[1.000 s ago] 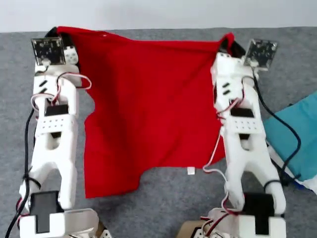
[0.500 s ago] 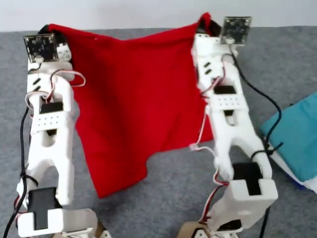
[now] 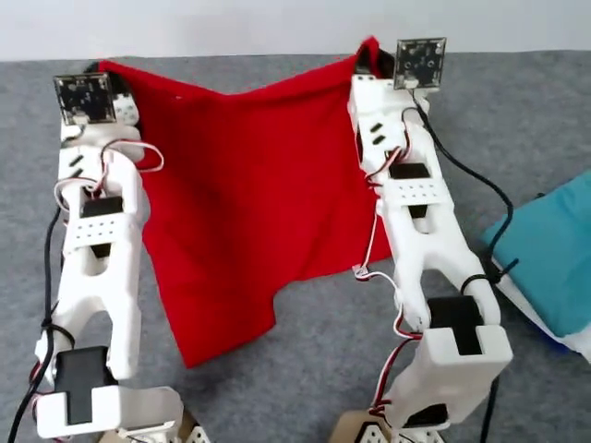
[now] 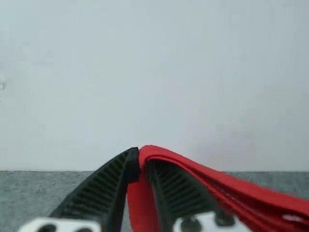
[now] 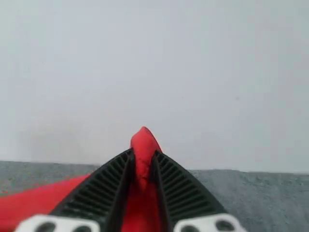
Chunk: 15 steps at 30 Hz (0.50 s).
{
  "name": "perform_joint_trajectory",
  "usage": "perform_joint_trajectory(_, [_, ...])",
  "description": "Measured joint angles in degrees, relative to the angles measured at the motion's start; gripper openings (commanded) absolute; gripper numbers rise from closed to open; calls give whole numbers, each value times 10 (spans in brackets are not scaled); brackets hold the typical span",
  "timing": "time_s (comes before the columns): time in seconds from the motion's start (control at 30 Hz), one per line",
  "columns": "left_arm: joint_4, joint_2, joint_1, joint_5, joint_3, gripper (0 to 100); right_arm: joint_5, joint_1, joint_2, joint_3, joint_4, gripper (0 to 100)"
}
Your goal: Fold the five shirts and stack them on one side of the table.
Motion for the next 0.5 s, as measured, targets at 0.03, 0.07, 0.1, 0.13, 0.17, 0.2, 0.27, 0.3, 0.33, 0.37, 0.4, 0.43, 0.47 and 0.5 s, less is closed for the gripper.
perform_joint_trajectory(0.03, [0,0,0,-7,5,2,0,4,0,10,5,8])
perform_joint_trajectory(0.07, [2,0,0,-21,9,2,0,5,0,18,18,8])
perform_joint_trajectory(0.1, [11,0,0,-38,9,2,0,5,0,23,35,8])
perform_joint_trajectory(0.13, [26,0,0,-52,9,2,0,5,0,27,55,8])
perform_joint_trajectory(0.17, [48,0,0,-63,9,2,0,5,-4,30,81,8])
perform_joint_trajectory(0.2, [73,0,0,-74,9,2,0,6,-11,33,107,8])
perform_joint_trajectory(0.27, [134,0,0,-91,9,2,0,11,-28,34,156,8])
perform_joint_trajectory(0.3, [169,-3,0,-102,9,2,0,15,-38,36,180,8])
perform_joint_trajectory(0.33, [206,-9,0,-116,9,2,0,19,-47,40,201,8])
perform_joint_trajectory(0.37, [245,-17,4,-130,9,2,0,24,-56,45,222,8])
perform_joint_trajectory(0.4, [286,-30,8,-147,9,2,0,28,-65,49,242,8])
perform_joint_trajectory(0.43, [328,-44,13,-165,9,2,0,33,-75,54,262,8])
perform_joint_trajectory(0.47, [371,-60,19,-185,9,2,0,38,-85,58,280,8])
perform_joint_trajectory(0.5, [415,-76,25,-204,9,2,0,43,-96,63,299,8])
